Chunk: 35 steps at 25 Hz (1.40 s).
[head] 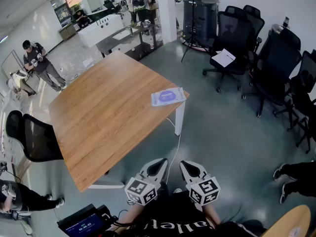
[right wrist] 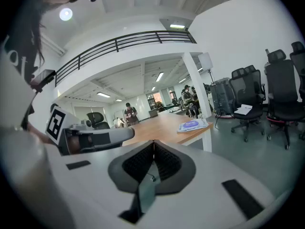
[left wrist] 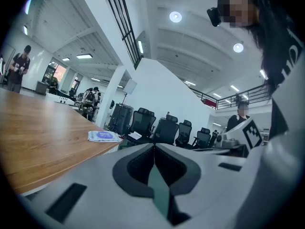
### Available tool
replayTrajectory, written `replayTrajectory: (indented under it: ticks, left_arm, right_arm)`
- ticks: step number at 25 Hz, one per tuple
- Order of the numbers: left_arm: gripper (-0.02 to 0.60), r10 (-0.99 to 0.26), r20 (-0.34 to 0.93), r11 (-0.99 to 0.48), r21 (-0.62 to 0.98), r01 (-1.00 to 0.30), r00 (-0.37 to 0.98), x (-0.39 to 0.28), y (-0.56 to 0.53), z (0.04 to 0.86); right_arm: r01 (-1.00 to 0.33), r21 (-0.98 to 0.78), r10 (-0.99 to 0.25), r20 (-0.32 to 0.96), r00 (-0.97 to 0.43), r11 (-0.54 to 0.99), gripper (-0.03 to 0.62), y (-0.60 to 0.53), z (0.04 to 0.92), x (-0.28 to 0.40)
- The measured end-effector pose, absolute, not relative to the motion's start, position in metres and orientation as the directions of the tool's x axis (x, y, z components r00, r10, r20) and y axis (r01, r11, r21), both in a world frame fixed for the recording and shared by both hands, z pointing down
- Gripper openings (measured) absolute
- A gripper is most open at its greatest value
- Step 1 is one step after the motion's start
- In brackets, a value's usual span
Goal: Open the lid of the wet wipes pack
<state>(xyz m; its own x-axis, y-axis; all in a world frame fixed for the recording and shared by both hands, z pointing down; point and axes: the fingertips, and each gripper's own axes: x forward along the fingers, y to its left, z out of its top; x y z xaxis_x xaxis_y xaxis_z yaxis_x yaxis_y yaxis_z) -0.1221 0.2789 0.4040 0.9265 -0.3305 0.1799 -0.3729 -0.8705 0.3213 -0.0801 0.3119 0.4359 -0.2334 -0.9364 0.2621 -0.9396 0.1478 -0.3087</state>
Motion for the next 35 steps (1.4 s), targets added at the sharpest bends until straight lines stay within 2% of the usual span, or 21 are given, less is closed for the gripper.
replayTrajectory:
  ticks: [9, 27, 35]
  left_arm:
    - [0.003, -0.364, 0.190, -0.859, 0.311, -0.407, 0.912, -0.097, 0.231, 0.407]
    - [0.003, -0.272, 0.197, -0.875, 0.356, -0.328, 0.942, -0.039, 0.029, 0.421]
    - [0.003, -0.237, 0.210, -0.856, 0.416, -0.306, 0.948, -0.015, -0.043, 0.456]
  right_arm:
    - [-0.930, -0.334, -0.934, 0.258, -0.248, 0.155, 0.011, 0.274, 0.444, -0.051]
    - [-0.951, -0.299, -0.927, 0.326, -0.185, 0.084, 0.009, 0.078, 0.447, 0.009]
    - [-0.960, -0.279, -0.921, 0.378, -0.090, -0.021, 0.011, 0.031, 0.450, 0.045]
